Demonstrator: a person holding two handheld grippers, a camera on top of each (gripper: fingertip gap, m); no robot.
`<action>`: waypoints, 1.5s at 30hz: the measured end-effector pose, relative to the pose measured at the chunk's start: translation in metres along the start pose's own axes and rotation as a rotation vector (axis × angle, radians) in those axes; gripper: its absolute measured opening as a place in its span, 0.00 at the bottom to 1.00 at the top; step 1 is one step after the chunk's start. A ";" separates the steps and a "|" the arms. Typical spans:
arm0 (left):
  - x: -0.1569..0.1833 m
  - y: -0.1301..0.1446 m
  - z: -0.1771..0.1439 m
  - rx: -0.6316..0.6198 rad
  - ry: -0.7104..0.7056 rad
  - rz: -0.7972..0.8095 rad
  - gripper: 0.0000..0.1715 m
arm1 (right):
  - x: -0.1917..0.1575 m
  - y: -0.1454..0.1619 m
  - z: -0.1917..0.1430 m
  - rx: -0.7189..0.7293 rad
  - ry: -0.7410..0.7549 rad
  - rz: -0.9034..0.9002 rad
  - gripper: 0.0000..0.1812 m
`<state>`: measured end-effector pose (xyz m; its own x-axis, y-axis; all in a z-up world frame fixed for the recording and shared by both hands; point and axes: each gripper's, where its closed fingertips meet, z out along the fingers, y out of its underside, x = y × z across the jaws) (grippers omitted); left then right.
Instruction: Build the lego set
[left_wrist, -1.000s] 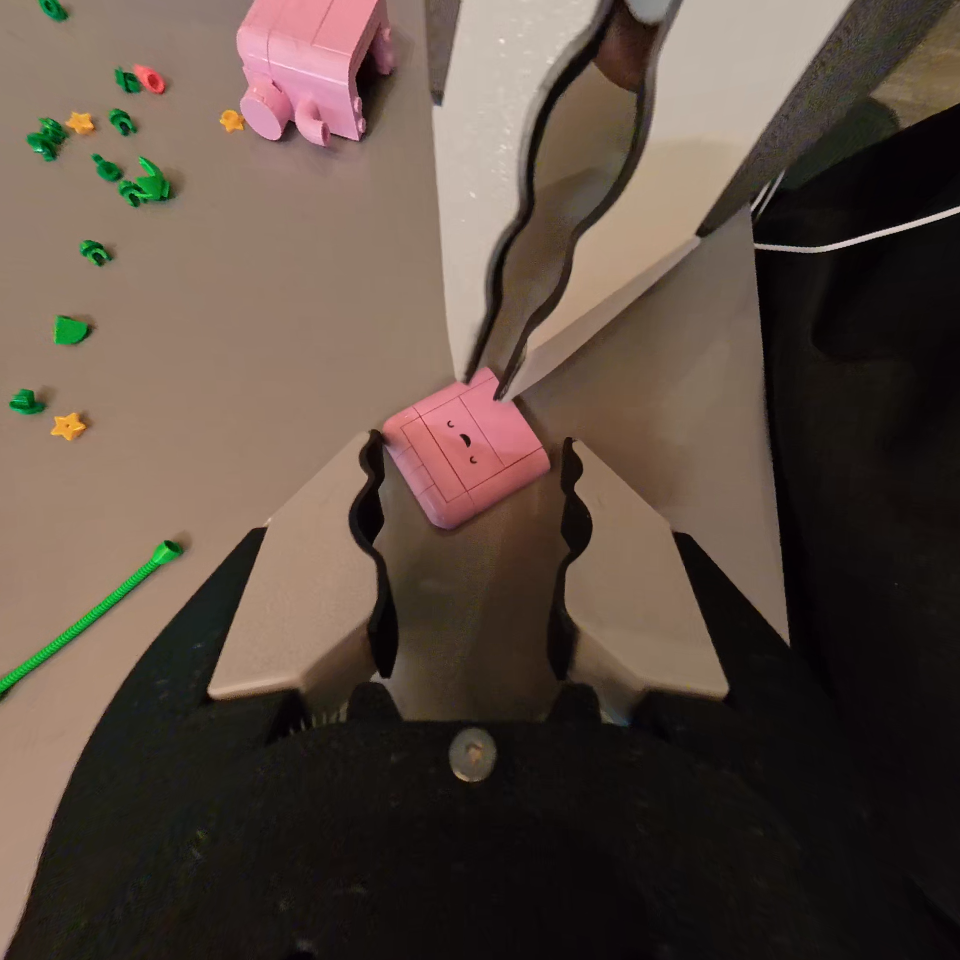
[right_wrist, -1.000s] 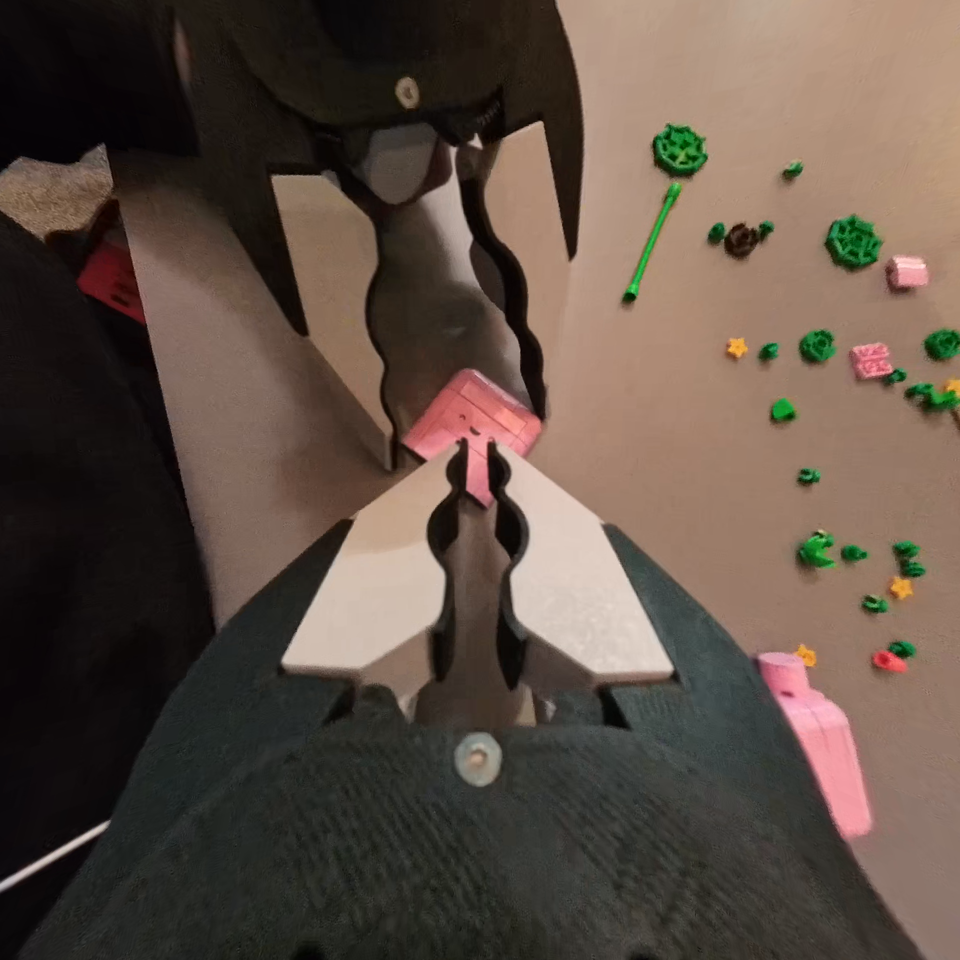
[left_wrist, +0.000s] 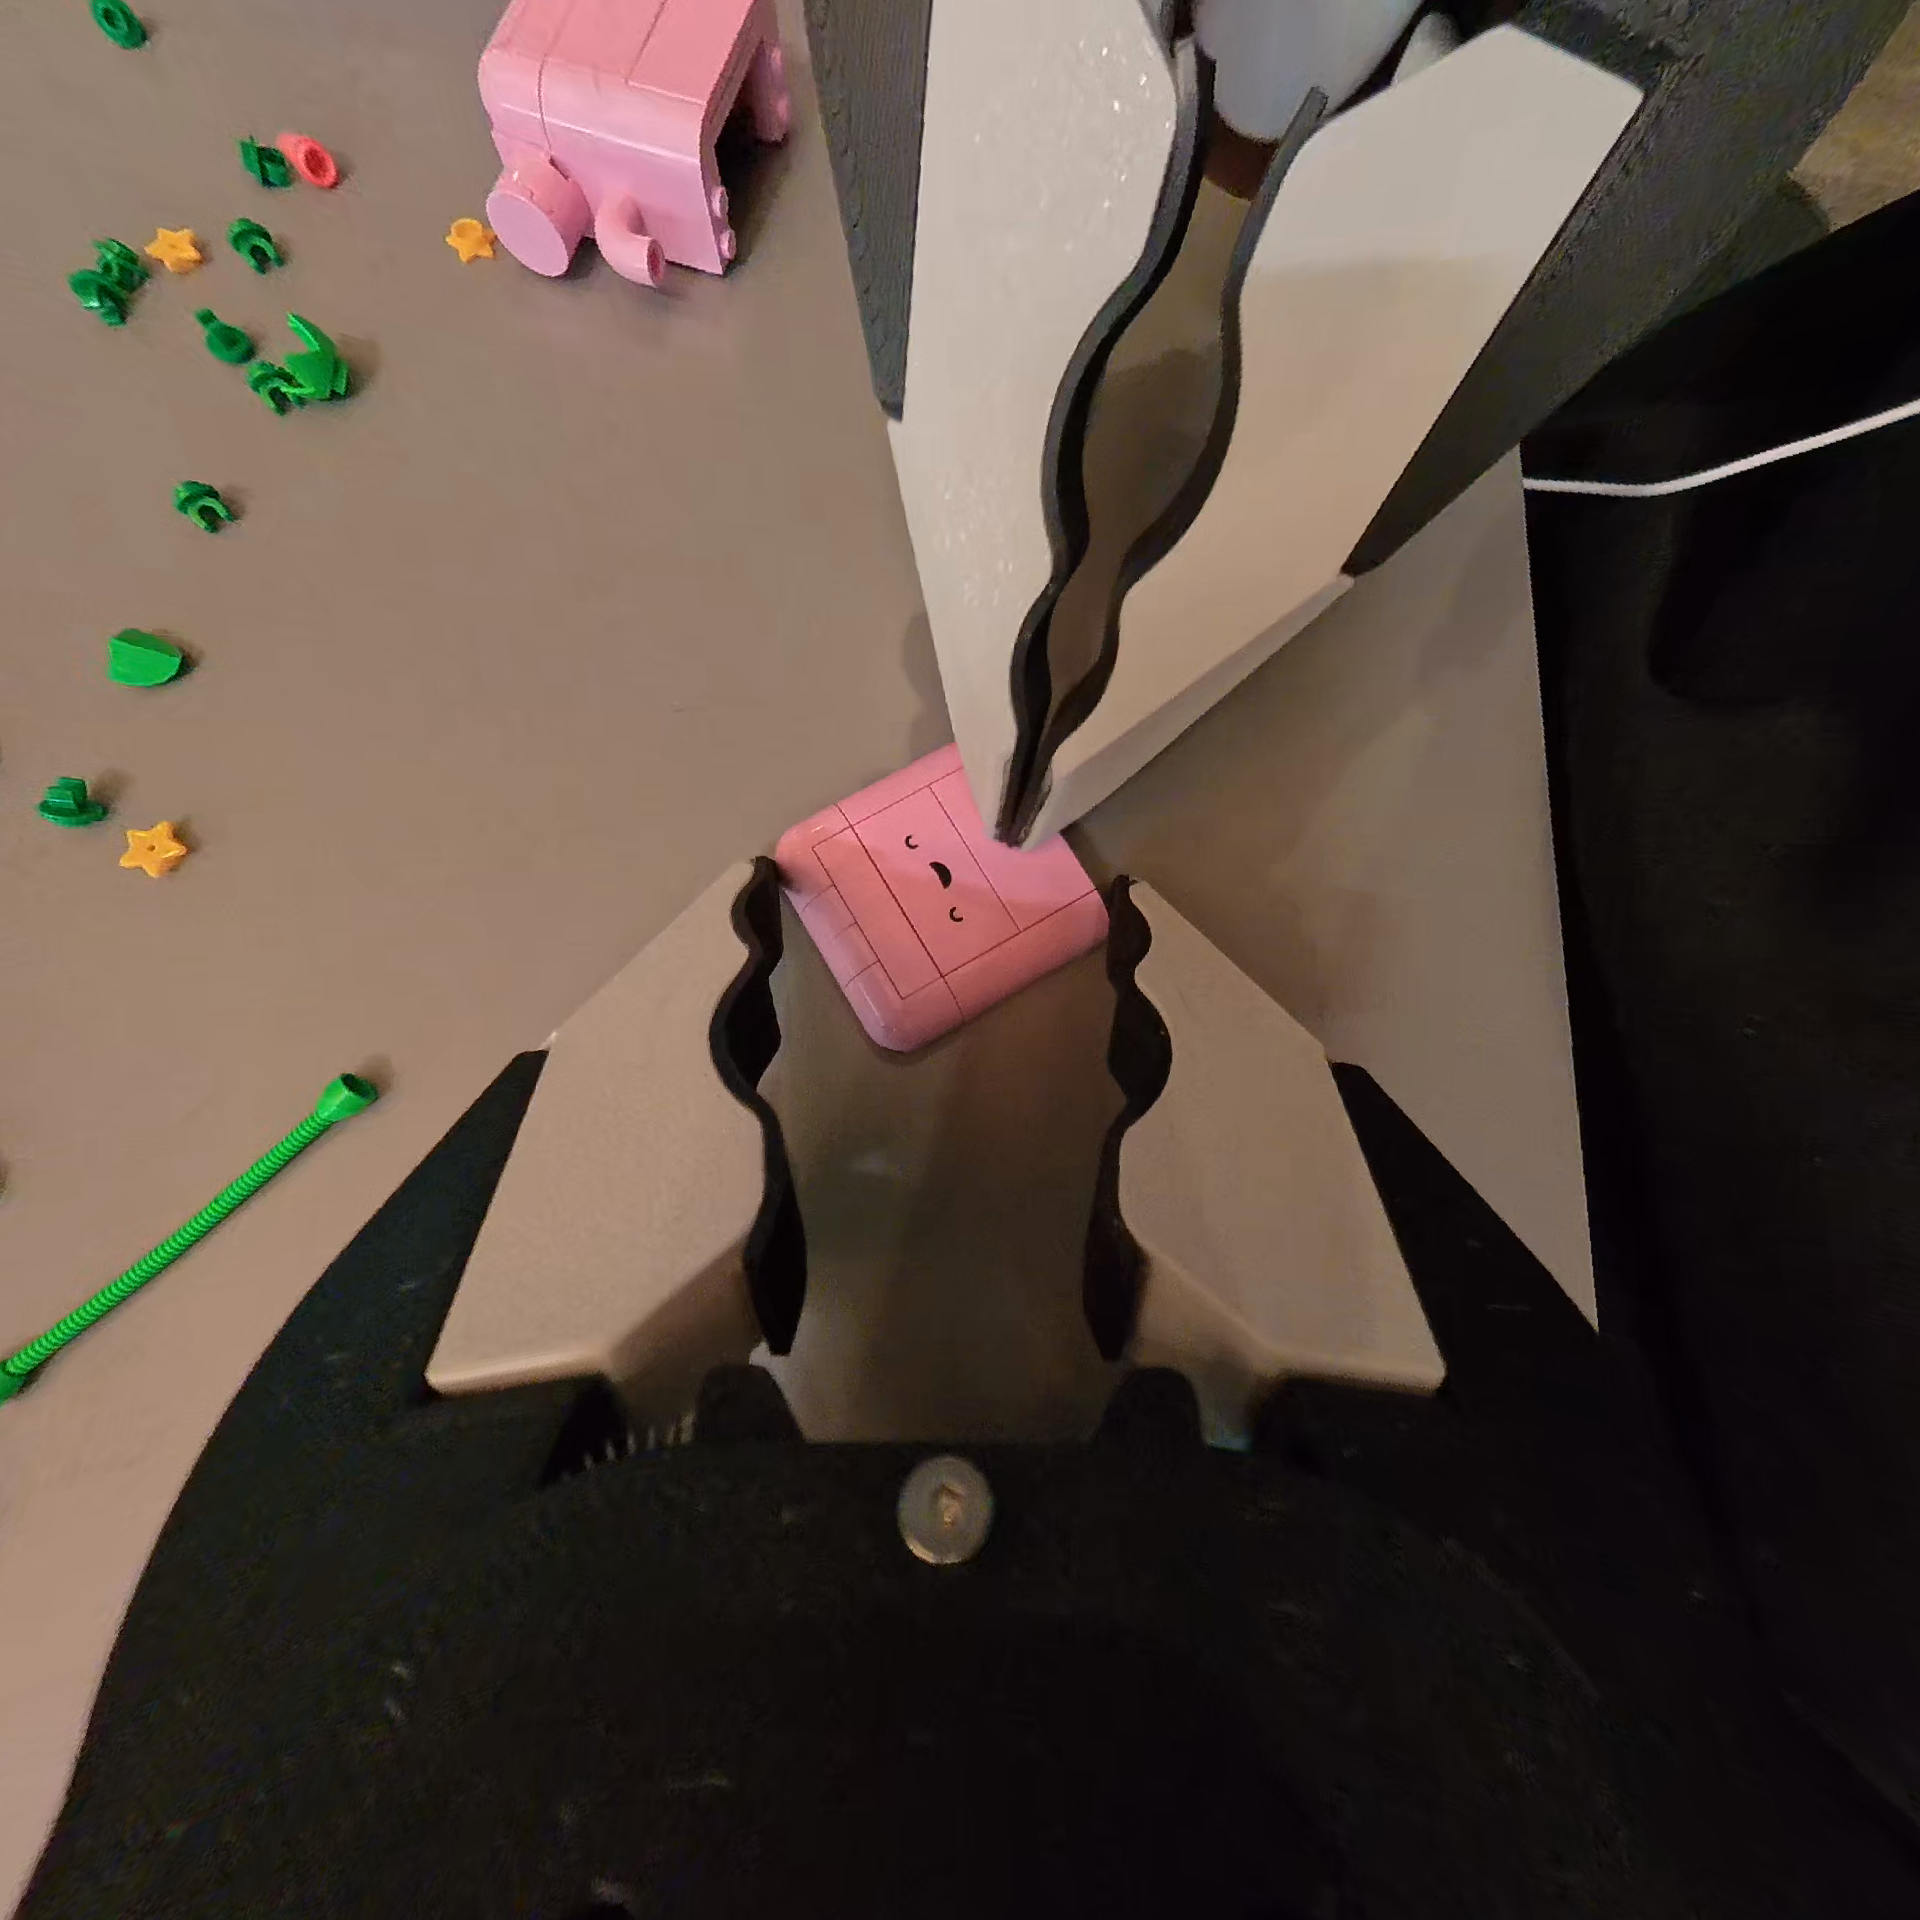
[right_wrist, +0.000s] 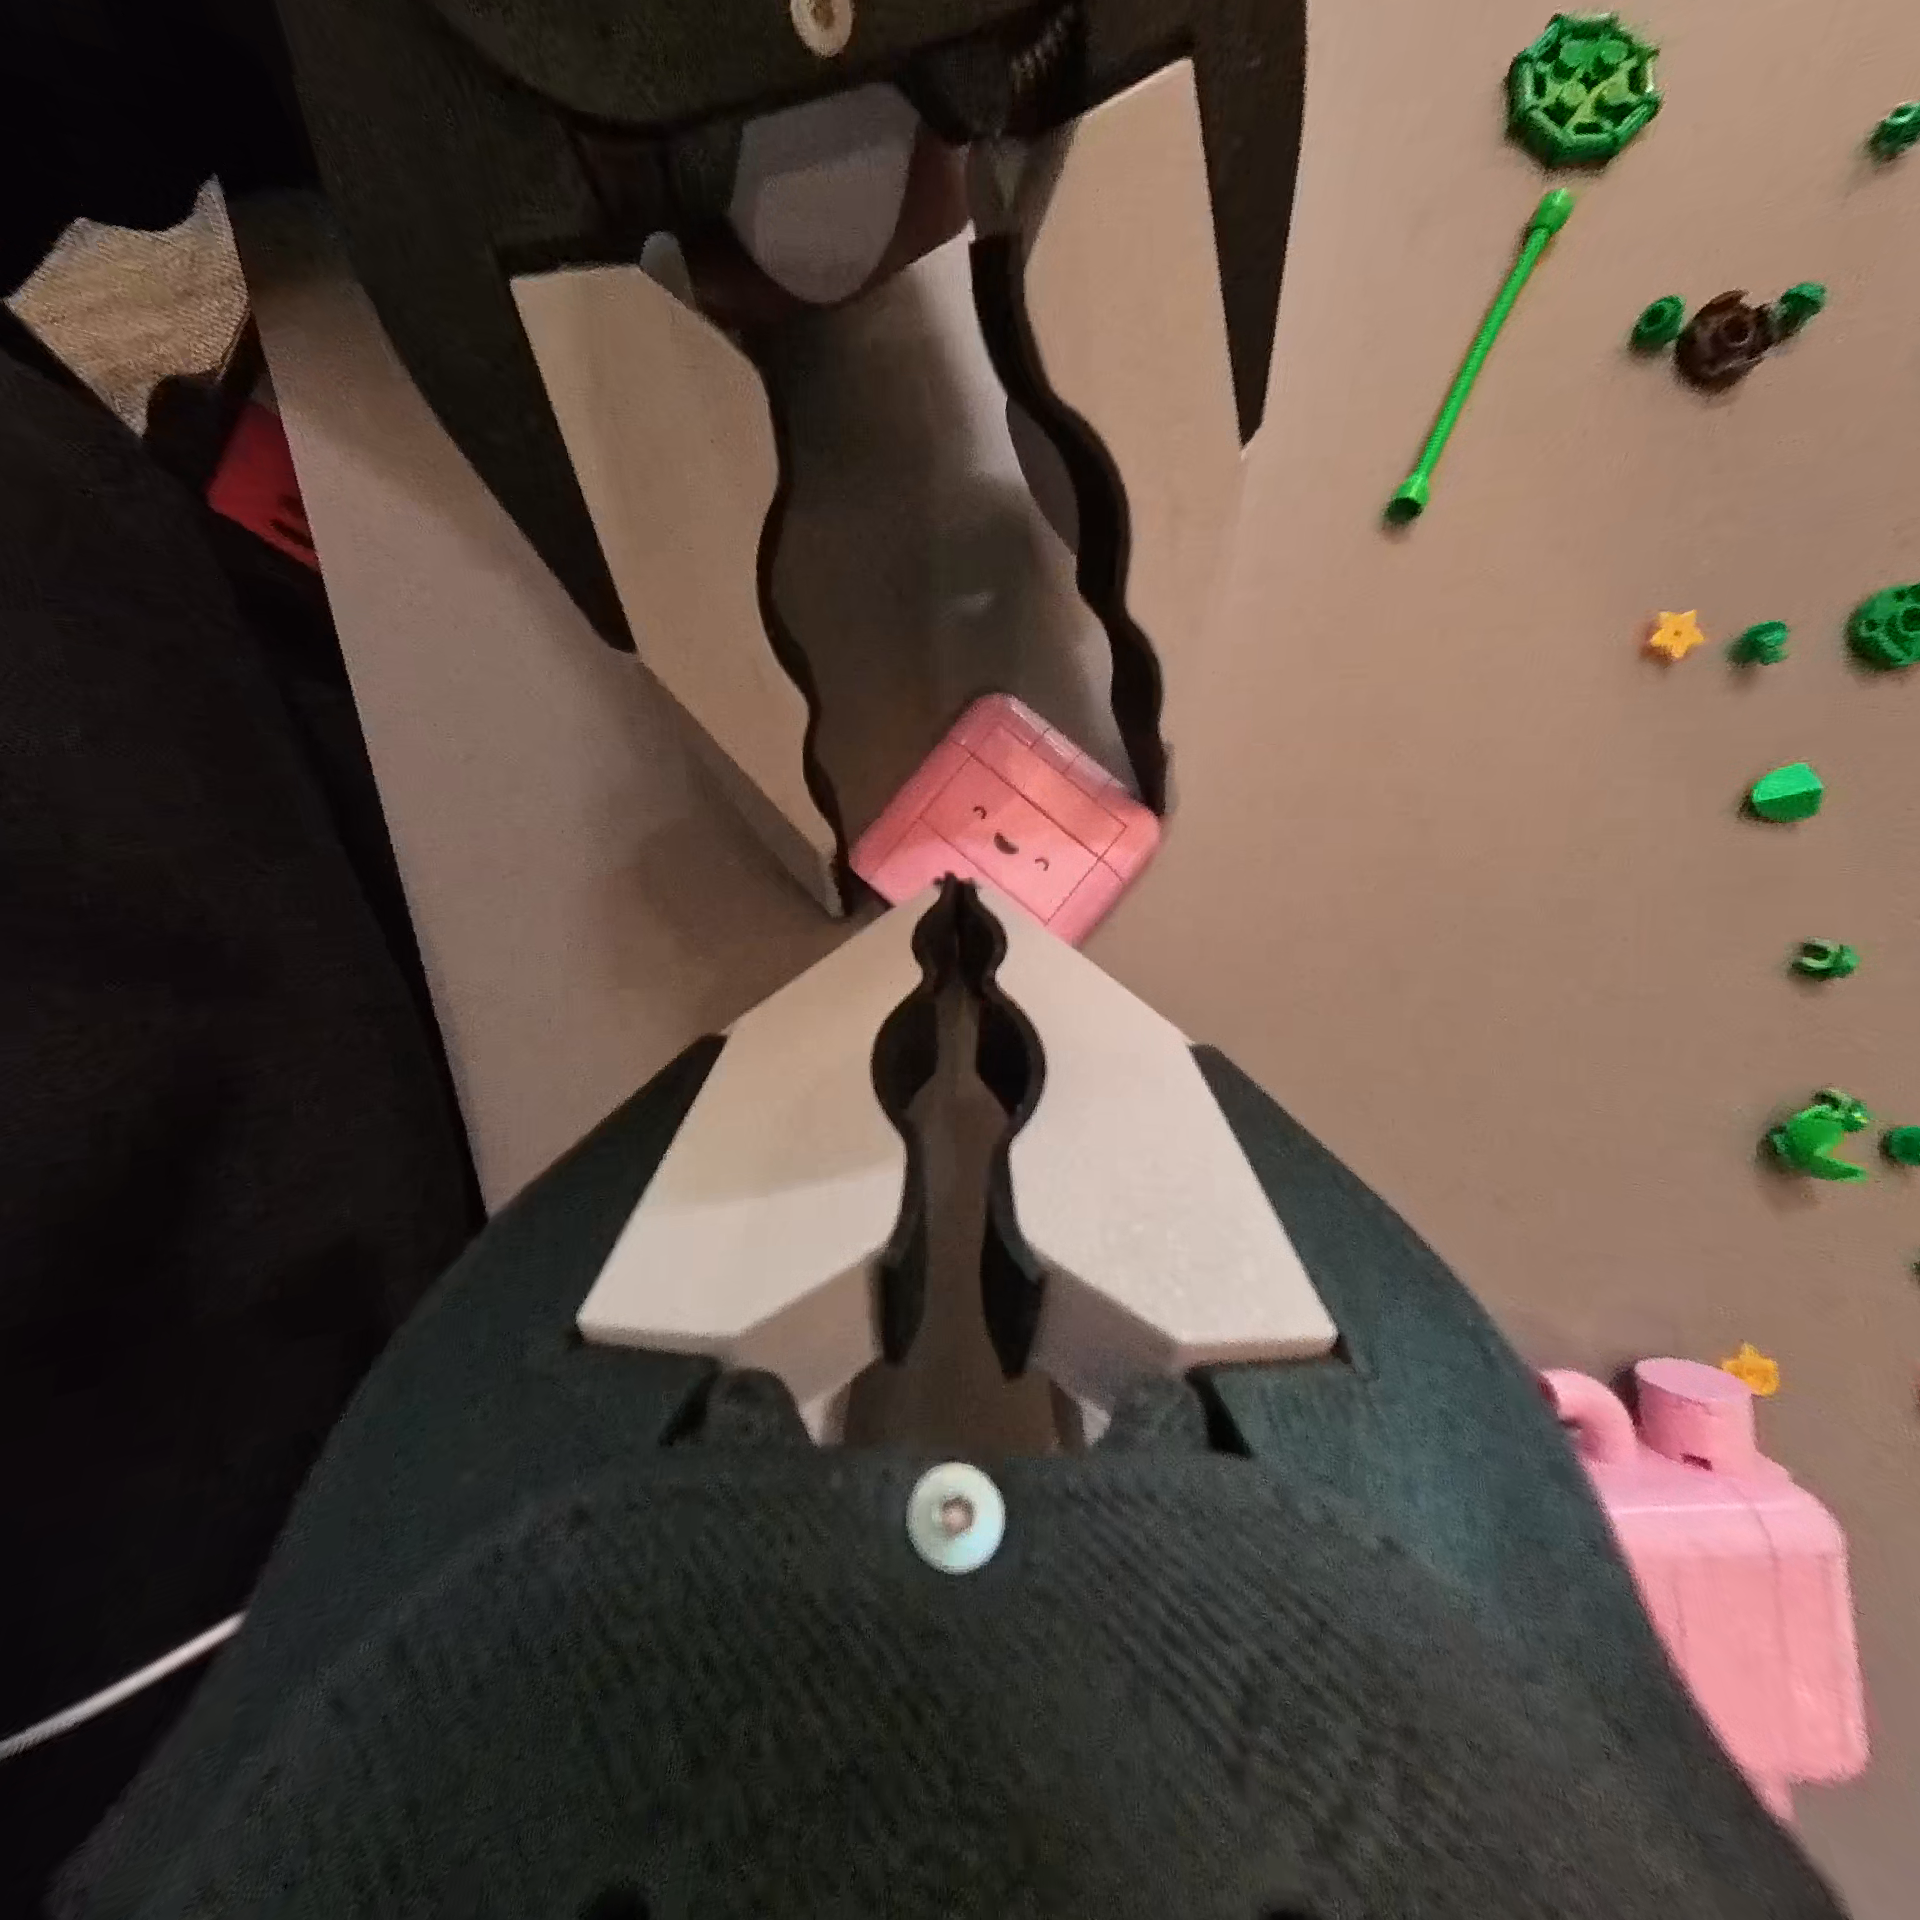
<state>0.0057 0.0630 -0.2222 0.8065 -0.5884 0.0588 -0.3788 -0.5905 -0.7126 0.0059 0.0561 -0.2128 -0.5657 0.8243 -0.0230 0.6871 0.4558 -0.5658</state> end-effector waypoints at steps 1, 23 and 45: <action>0.000 0.000 0.000 0.000 0.000 0.000 0.35 | 0.000 -0.002 0.002 0.011 0.002 0.004 0.00; 0.000 0.000 0.000 0.000 0.006 -0.007 0.35 | 0.004 -0.009 0.007 0.035 -0.002 0.083 0.00; -0.001 0.001 0.000 0.002 0.008 -0.019 0.34 | 0.022 -0.015 0.012 0.133 0.045 0.127 0.00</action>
<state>0.0047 0.0632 -0.2229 0.8096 -0.5817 0.0781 -0.3627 -0.6005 -0.7127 -0.0220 0.0634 -0.2145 -0.4552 0.8880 -0.0655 0.6835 0.3014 -0.6649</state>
